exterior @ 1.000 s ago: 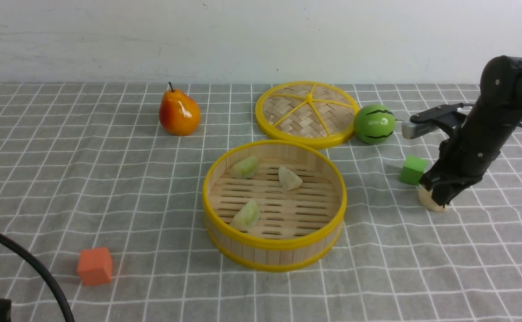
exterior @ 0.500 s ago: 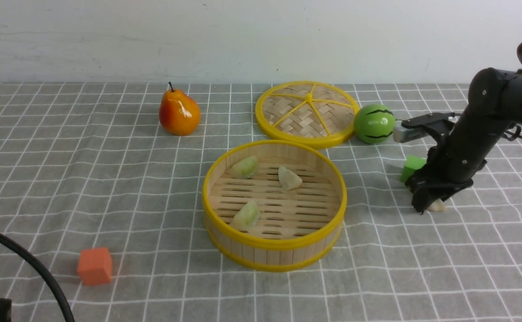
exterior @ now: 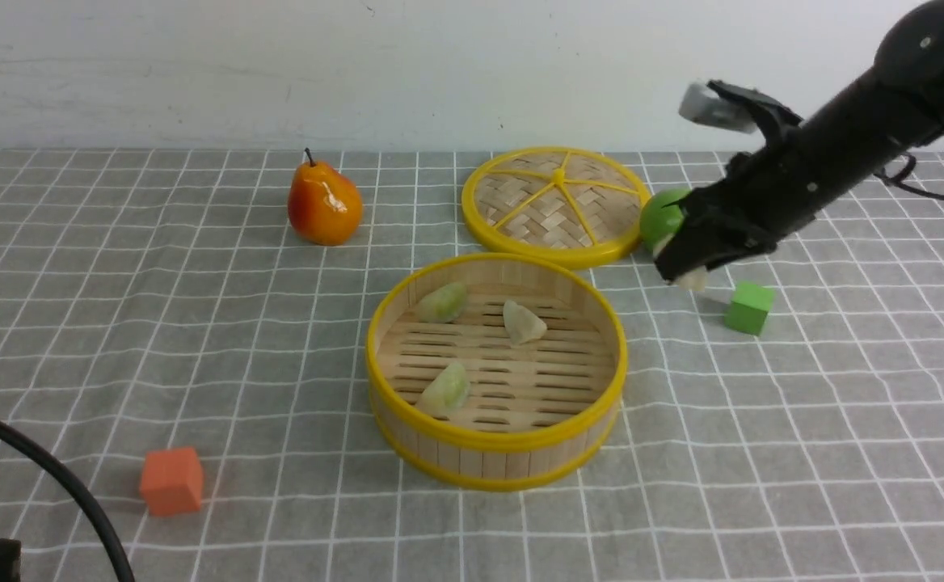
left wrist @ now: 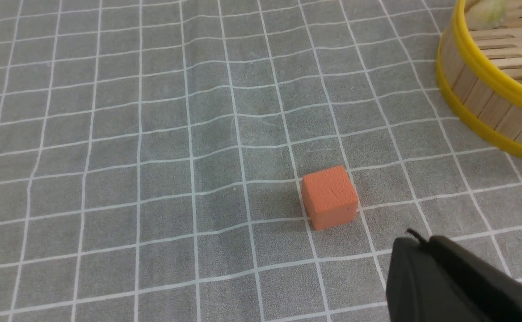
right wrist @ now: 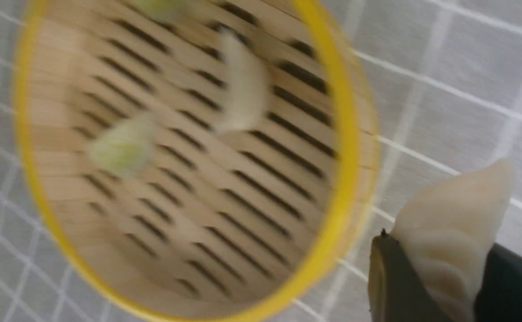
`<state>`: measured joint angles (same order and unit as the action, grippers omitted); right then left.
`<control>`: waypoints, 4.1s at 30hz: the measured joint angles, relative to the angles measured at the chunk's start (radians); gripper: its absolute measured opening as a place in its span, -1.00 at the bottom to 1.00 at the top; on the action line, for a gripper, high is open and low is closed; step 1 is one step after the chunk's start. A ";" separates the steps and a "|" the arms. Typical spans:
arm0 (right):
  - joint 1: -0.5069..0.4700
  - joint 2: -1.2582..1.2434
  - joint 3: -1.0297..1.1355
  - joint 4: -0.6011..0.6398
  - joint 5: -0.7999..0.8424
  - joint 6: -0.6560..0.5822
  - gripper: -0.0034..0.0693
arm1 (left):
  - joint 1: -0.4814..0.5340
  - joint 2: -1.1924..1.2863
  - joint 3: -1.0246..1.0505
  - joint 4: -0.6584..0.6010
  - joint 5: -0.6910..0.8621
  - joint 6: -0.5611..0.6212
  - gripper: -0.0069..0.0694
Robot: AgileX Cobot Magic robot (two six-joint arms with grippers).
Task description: Put the dumplings into the steamer on the table with the grey tablecloth.
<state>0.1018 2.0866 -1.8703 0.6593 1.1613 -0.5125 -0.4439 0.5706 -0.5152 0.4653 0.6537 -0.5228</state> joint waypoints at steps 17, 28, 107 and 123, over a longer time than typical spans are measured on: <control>0.364 0.126 -0.001 -0.418 -0.118 0.121 0.04 | 0.000 0.000 0.000 -0.015 -0.003 0.000 -0.76; 0.369 -0.147 -0.107 -0.458 0.060 0.285 -0.03 | 0.000 0.000 0.000 -0.018 -0.003 0.000 -0.72; -0.031 -2.097 1.888 -0.555 -0.777 0.592 -0.92 | 0.000 0.001 0.001 -0.026 0.005 0.000 -0.53; -0.031 -2.097 1.888 -0.544 -0.777 0.357 -0.91 | 0.000 0.001 0.001 -0.026 0.005 0.000 -0.52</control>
<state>0.0711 -0.0107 0.0181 0.1153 0.3845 -0.1557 -0.4439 0.5715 -0.5141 0.4391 0.6585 -0.5228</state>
